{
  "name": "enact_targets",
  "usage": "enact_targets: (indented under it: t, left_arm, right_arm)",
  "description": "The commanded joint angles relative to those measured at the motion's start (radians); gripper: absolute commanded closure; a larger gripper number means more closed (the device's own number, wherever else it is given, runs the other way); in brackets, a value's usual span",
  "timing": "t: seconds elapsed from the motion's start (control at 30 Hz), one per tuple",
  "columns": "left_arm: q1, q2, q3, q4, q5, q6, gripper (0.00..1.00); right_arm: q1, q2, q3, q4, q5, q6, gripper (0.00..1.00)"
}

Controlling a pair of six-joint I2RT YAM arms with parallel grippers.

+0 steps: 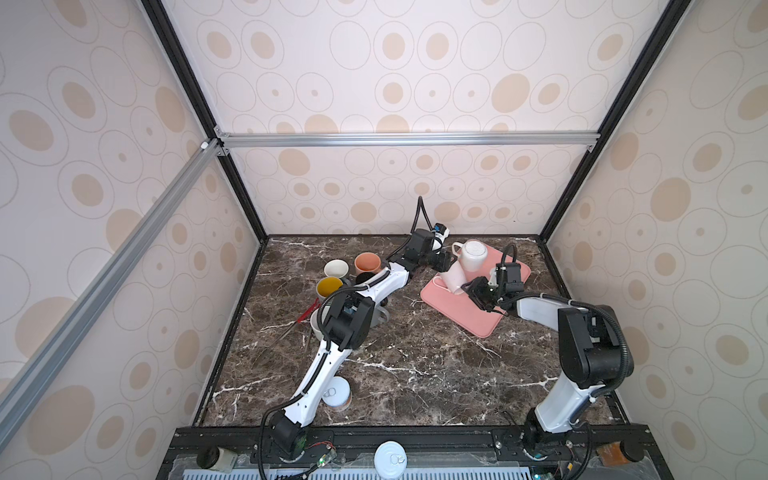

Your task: Turn the mug right side up

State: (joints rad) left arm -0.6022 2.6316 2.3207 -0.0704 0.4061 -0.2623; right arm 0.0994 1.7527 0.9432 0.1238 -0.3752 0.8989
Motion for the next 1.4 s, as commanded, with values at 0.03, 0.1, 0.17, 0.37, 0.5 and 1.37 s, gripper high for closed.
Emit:
enact_targets:
  t: [0.03,0.1,0.17,0.37,0.5,1.37]
  left_arm:
    - [0.011,0.044,0.124,-0.130,0.137,0.084,0.42]
    - [0.011,0.032,0.101,-0.119,0.184,0.076,0.45]
    - [0.009,0.001,0.049,-0.097,0.223,0.050,0.49]
    - [-0.012,-0.155,-0.246,0.046,0.270,-0.059,0.61]
    - [-0.021,-0.229,-0.425,0.180,0.276,-0.202,0.73]
    - [-0.016,-0.349,-0.819,1.131,0.298,-1.040,1.00]
  right_arm:
    - [-0.010,0.039,0.027,0.005,-0.031,0.018,0.52]
    - [-0.018,0.048,0.035,0.003,-0.037,0.013,0.54]
    - [-0.028,0.052,0.040,0.004,-0.042,0.010,0.55]
    - [-0.067,0.052,0.063,-0.027,-0.067,-0.026,0.55]
    - [-0.082,0.028,0.052,-0.047,-0.080,-0.040,0.55]
    - [-0.081,-0.132,-0.315,0.459,-0.198,0.181,0.51]
